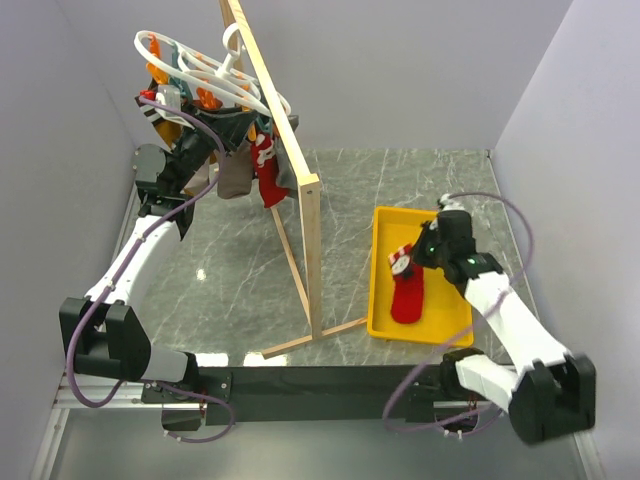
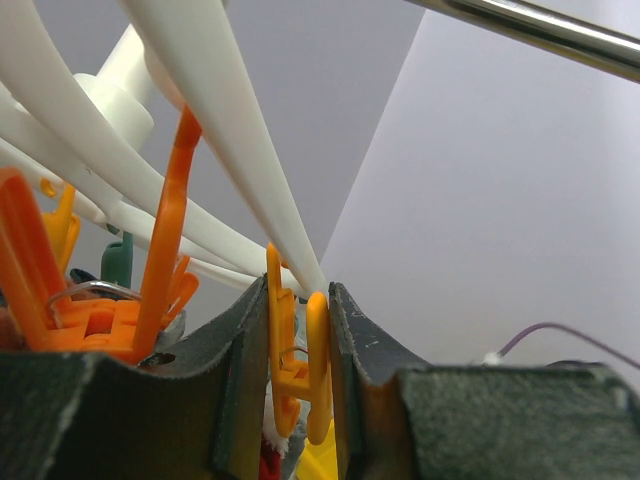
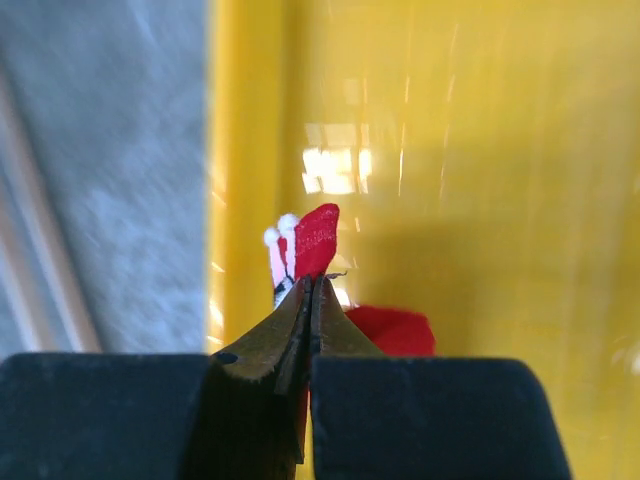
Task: Clip the socks to the hanger
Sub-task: Pick up the sock from the bin, then clamp the sock onto the hanger.
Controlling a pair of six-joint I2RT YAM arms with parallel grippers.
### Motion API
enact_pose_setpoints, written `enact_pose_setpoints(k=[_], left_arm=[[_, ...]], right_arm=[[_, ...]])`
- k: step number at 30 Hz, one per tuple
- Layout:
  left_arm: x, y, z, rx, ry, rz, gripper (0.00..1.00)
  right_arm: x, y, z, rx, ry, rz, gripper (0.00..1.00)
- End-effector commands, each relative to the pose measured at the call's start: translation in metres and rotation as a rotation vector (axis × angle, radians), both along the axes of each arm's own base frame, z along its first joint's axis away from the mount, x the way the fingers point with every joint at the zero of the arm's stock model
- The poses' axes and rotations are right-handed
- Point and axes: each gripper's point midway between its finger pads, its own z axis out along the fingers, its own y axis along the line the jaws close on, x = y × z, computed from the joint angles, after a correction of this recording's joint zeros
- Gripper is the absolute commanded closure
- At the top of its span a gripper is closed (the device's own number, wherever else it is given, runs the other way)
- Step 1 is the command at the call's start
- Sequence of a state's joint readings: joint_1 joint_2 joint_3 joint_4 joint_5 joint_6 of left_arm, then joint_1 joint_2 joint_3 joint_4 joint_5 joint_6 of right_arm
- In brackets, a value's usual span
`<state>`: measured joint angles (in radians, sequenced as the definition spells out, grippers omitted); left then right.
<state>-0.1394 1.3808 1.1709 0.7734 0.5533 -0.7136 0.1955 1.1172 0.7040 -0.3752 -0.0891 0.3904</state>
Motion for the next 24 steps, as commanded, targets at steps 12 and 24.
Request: enact_pose_setpoints(k=[12,24], left_arm=[[-0.031,0.007,0.045,-0.013,-0.150,0.000,0.84],[-0.031,-0.007,0.051,-0.016,-0.149,-0.062,0.84]], right_arm=[[0.001,0.032,0.181,0.263,-0.792,0.157,1.00],[0.022,0.119,0.281,0.432,-1.005,0.396,1.00]])
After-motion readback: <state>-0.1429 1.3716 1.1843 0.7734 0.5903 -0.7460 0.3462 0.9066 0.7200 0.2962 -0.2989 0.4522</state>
